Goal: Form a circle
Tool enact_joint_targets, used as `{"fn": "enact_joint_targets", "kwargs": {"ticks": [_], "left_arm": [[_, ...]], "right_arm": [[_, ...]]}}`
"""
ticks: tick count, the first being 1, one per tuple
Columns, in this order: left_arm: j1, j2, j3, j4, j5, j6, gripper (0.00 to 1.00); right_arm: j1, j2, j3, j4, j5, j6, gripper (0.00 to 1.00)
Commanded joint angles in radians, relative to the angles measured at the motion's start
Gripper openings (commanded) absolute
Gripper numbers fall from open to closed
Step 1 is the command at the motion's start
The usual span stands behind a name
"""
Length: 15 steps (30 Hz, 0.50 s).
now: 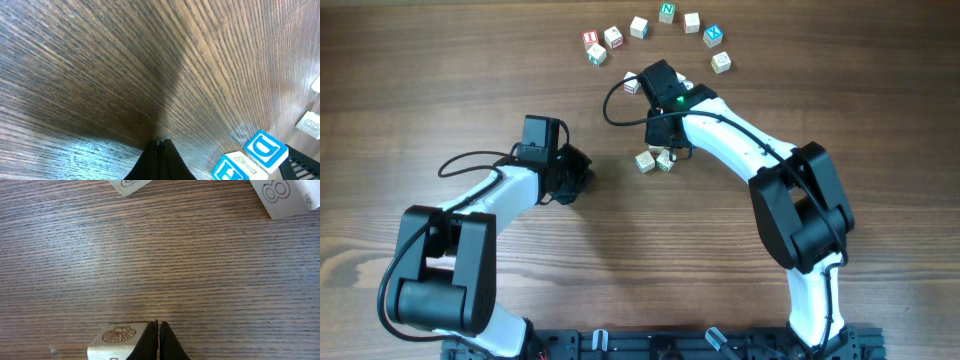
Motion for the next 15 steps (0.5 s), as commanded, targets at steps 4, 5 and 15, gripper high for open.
{"fn": "enact_joint_targets", "kwargs": {"ticks": [4, 5, 15], "left_arm": [[0.011, 0.046, -0.048, -0.029, -0.09, 0.013, 0.04], [0.011, 0.046, -0.048, -0.029, -0.091, 0.012, 0.04], [0.011, 0.046, -0.048, -0.029, -0.093, 0.012, 0.04]], "right_arm": [[0.0, -0.024, 0.019, -0.001, -0.01, -0.017, 0.05], [0.0, -0.024, 0.019, -0.001, -0.01, -0.017, 0.04], [0.0, -0.024, 0.013, -0.004, 0.009, 0.021, 0.05]]}}
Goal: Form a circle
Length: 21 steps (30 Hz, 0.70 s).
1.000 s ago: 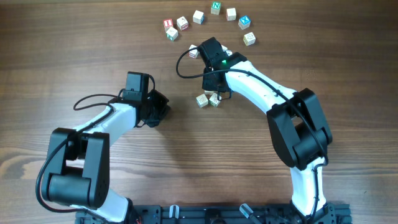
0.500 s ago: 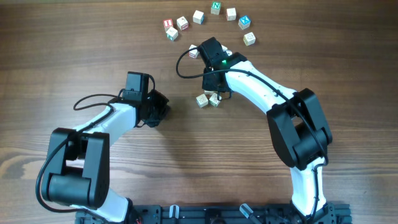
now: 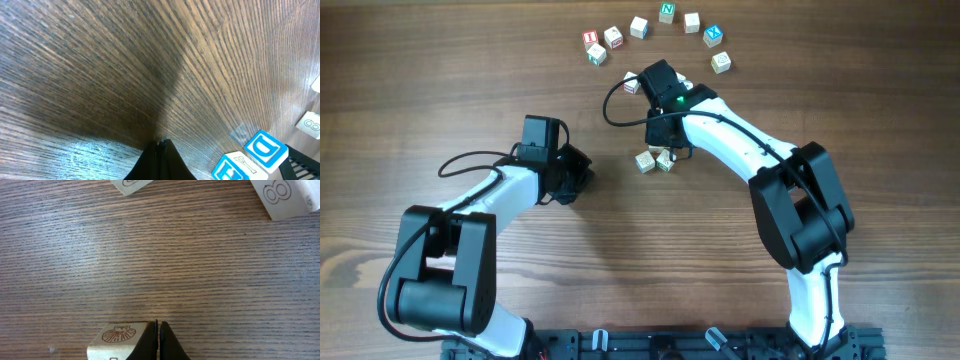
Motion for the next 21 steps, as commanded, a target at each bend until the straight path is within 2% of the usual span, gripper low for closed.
{"fn": "enact_joint_targets", "kwargs": {"ticks": [1, 10, 14, 21], "left_arm": [[0.011, 0.046, -0.048, -0.029, -0.093, 0.012, 0.04], [0.011, 0.046, -0.048, -0.029, -0.093, 0.012, 0.04], [0.011, 0.046, -0.048, -0.029, -0.093, 0.012, 0.04], [0.011, 0.046, -0.048, -0.028, -0.093, 0.012, 0.04]], "right_arm": [[0.0, -0.024, 0.013, -0.003, 0.008, 0.029, 0.05], [0.0, -0.024, 0.013, 0.01, -0.014, -0.004, 0.05], [0.0, -0.024, 0.013, -0.012, 0.014, 0.056, 0.05], [0.0, -0.024, 0.013, -0.023, 0.001, 0.047, 0.05]]}}
